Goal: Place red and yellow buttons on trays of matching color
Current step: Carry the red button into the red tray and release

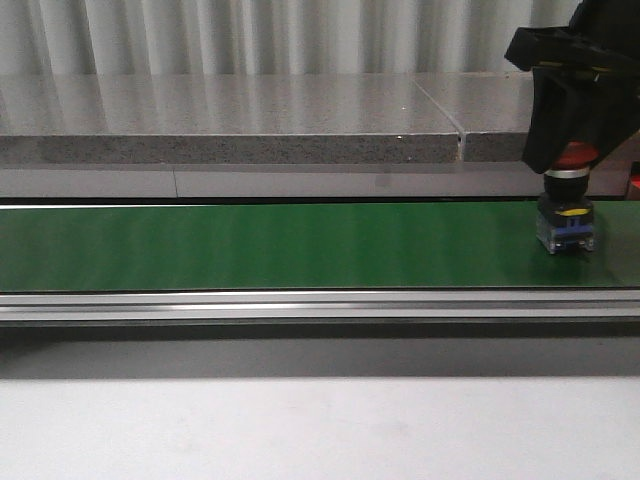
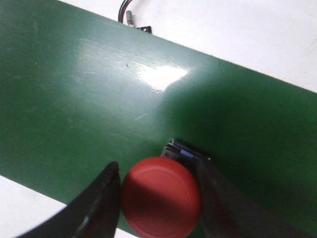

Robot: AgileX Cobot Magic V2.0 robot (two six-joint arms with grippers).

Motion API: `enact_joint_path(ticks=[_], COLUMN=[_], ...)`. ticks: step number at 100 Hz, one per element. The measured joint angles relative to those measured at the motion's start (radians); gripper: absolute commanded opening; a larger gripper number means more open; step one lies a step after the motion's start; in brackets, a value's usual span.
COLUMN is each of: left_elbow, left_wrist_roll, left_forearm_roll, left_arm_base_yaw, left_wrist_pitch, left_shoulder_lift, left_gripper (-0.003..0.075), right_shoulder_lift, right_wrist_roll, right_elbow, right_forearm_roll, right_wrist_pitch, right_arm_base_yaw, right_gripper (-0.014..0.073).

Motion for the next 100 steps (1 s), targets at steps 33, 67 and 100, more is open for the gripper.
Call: enact_joint_path(ticks=[33,67,100], left_elbow=[0.000,0.000,0.000], left_wrist_roll=[0.000,0.000,0.000], left_forearm_roll=[0.000,0.000,0.000], left_arm_base_yaw=[0.000,0.000,0.000], left_wrist_pitch=[0.000,0.000,0.000], left_shoulder_lift=[0.000,0.000,0.000], left_gripper=[-0.0020,-0.0020,-0.0020], right_shoulder_lift=[-0.058,-0.082,-0.080], right_wrist_roll=[0.000,0.000,0.002], right_elbow=[0.000,0.000,0.000], right_forearm_roll=[-0.007,-0.011,-0.013], right_wrist_pitch=[-0.036,-0.108,-0.247], right_arm_base_yaw=[-0.110,-0.384,-0.433], right_gripper=[0.0237,0.0237,0.0210])
